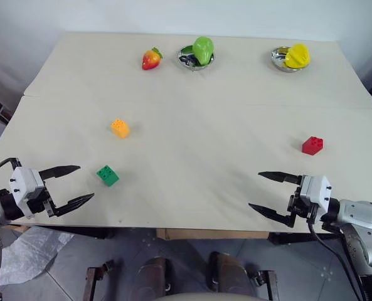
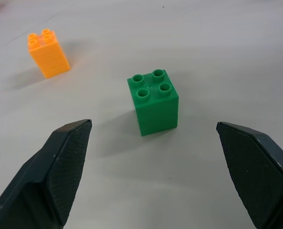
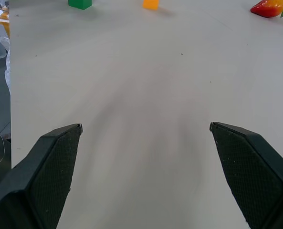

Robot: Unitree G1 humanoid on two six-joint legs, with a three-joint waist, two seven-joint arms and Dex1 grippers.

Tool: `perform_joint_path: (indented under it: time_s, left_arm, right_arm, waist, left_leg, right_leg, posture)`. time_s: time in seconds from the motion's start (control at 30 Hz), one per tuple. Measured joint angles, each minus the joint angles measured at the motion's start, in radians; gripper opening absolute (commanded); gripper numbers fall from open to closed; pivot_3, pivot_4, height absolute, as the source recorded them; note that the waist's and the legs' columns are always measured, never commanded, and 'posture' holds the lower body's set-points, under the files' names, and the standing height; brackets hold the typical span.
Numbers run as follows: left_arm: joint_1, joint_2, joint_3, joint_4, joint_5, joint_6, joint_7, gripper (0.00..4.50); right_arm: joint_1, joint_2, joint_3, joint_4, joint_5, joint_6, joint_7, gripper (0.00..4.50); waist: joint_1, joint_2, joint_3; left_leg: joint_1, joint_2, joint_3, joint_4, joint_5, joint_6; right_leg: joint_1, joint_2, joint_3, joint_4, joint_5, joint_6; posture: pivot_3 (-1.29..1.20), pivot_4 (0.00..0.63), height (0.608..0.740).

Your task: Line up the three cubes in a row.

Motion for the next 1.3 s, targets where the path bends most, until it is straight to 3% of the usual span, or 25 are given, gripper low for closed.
perform_joint_path:
  time_s: [0.17,0.27,0.37,0.57,0.67,0.8,0.9,1.03,1.3]
  left_arm:
    - [-0.002,0.001,0.007,-0.049,-0.066,0.113,0.003,4.47]
    - [-0.035,0.027,0.011,-0.167,-0.189,0.322,0.019,4.47]
    - [-0.113,0.023,-0.053,-0.290,-0.198,0.397,0.048,4.47]
    - [-0.279,-0.107,-0.278,-0.332,-0.085,0.361,0.072,4.47]
    - [-0.355,-0.198,-0.363,-0.288,-0.001,0.294,0.100,4.47]
    - [-0.377,-0.271,-0.419,-0.259,0.003,0.295,0.096,4.47]
    - [-0.380,-0.272,-0.430,-0.251,0.002,0.321,0.072,4.47]
    - [-0.417,-0.277,-0.431,-0.228,0.002,0.341,0.066,4.47]
    - [-0.442,-0.295,-0.432,-0.229,0.004,0.348,0.076,4.47]
  right_arm:
    - [0.005,0.000,-0.025,-0.007,0.002,0.007,-0.046,4.50]
    - [0.029,0.005,-0.101,-0.047,0.032,0.057,-0.131,4.50]
    - [0.086,0.048,-0.229,-0.084,0.076,0.117,-0.259,4.50]
    - [0.207,0.164,-0.418,-0.086,0.042,0.126,-0.490,4.50]
    - [0.226,0.198,-0.423,-0.058,-0.033,0.136,-0.599,4.50]
    - [0.194,0.219,-0.414,-0.079,-0.047,0.207,-0.697,4.50]
    - [0.060,0.195,-0.354,-0.118,-0.042,0.356,-0.763,4.50]
    - [-0.216,0.116,-0.308,-0.084,-0.043,0.694,-0.922,4.50]
    - [-0.452,0.098,-0.200,0.253,-0.142,0.744,-0.985,4.50]
  waist:
    - [0.003,0.000,0.000]
    - [0.006,0.000,0.000]
    - [0.016,0.001,-0.001]
    - [0.027,0.002,-0.001]
    - [0.024,0.002,-0.001]
    - [-0.003,0.003,-0.002]
    - [-0.022,0.003,-0.001]
    - [-0.018,0.004,-0.001]
    - [0.002,0.004,-0.001]
  left_leg:
    - [-0.001,0.000,-0.001,0.001,0.000,0.000]
    - [-0.001,0.000,-0.003,0.003,0.000,0.000]
    - [0.000,-0.002,-0.005,0.003,0.000,0.000]
    - [0.000,-0.006,-0.002,0.003,-0.001,0.000]
    - [0.000,-0.006,0.000,0.005,-0.001,0.000]
    - [0.001,-0.003,0.002,0.005,0.000,0.000]
    - [0.000,0.003,0.003,0.010,0.000,-0.001]
    - [-0.001,0.004,0.002,0.013,0.000,0.000]
    - [-0.009,0.001,0.004,0.013,-0.001,0.002]
  right_leg:
    - [0.000,0.000,0.000,0.000,0.000,0.000]
    - [0.001,0.000,0.000,0.001,0.000,0.000]
    - [0.003,0.000,-0.001,0.001,0.000,0.000]
    - [0.003,0.002,0.000,0.001,0.000,0.000]
    - [0.003,0.002,0.003,0.001,0.000,0.000]
    - [0.001,0.004,0.005,0.002,0.000,0.000]
    - [0.000,0.005,0.006,0.005,0.000,0.000]
    - [-0.002,0.004,0.008,0.010,0.001,-0.002]
    - [-0.010,0.003,0.009,0.010,0.001,-0.002]
  posture:
    - [0.00,0.150,0.740]
    - [0.00,0.150,0.740]
    - [0.00,0.150,0.740]
    - [0.00,0.150,0.740]
    - [0.00,0.150,0.740]
    - [0.00,0.150,0.740]
    - [0.00,0.150,0.740]
    - [0.00,0.150,0.740]
    - [0.00,0.150,0.740]
